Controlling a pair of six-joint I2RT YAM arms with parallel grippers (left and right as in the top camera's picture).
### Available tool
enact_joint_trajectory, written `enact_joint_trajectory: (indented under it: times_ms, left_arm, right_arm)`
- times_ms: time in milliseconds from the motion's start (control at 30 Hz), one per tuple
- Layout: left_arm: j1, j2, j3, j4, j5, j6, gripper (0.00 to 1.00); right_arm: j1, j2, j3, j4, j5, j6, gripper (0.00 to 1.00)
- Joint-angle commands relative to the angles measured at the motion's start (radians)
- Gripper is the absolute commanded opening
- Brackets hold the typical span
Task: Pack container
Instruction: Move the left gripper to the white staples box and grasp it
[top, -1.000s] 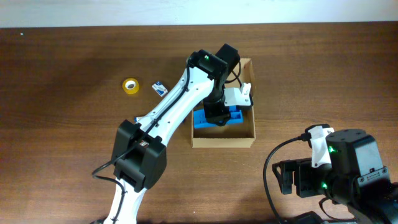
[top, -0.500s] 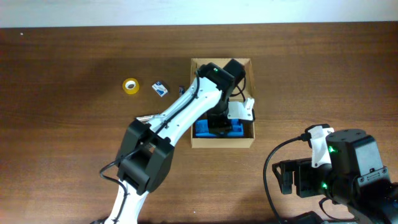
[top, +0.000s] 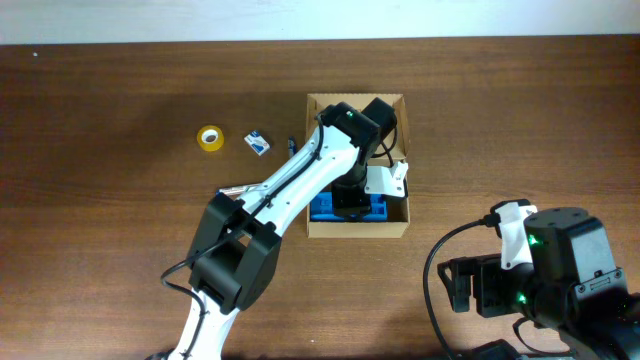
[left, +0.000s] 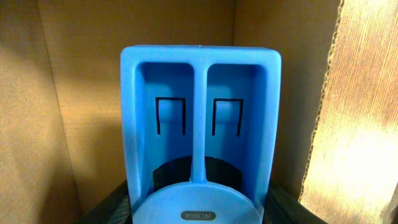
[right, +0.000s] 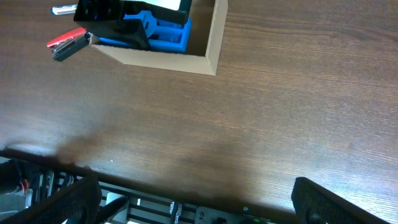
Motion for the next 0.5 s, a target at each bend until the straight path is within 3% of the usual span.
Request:
enact_joint_trajectory:
  times_ms: [0, 133, 467]
  left_arm:
    - [0.001, 0.004, -0.008, -0.005, 0.0, 0.019, 0.54]
    - [0.001, 0.004, -0.008, -0.006, 0.0, 0.019, 0.66]
    - [0.002, 0.004, 0.058, -0.023, 0.0, 0.008, 0.64]
  right_arm:
    - [0.006, -0.004, 0.01, 0.003, -0.005, -0.004, 0.99]
    - [0.006, -0.004, 0.01, 0.003, -0.005, -0.004, 0.99]
    - [0.006, -0.004, 0.01, 0.003, -0.005, -0.004, 0.99]
